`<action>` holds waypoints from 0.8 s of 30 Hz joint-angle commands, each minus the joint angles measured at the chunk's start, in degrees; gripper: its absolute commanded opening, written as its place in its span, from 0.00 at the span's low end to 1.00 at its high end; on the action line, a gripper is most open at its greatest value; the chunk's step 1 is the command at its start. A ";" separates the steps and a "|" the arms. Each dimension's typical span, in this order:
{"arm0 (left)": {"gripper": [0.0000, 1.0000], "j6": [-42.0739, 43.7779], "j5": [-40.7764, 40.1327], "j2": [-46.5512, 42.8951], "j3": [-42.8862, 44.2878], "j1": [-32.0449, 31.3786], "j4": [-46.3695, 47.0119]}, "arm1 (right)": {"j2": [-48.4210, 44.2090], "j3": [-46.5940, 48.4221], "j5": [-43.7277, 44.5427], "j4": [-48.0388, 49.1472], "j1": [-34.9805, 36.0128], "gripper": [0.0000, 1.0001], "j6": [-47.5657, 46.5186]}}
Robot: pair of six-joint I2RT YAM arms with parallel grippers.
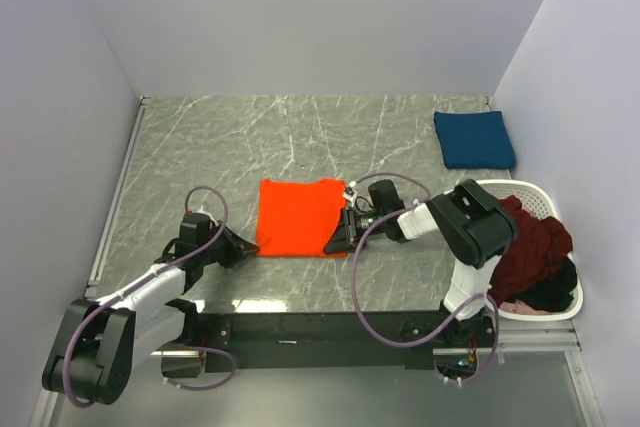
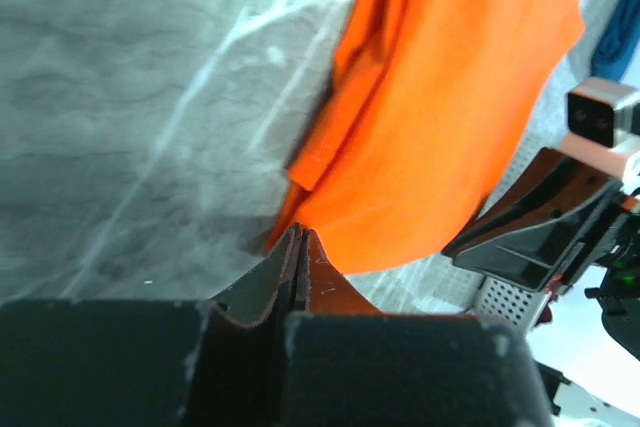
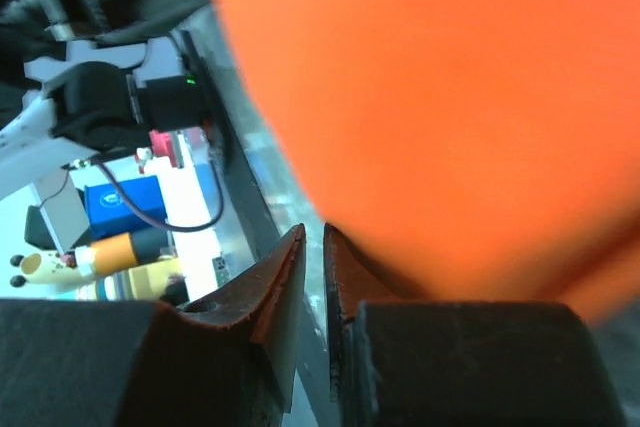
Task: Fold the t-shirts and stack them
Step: Fold the tshirt
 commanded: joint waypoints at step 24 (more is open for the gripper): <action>0.64 17.96 -19.70 -10.04 26.22 -16.55 -22.74 | -36.85 8.91 43.22 -49.26 -10.44 0.51 -14.08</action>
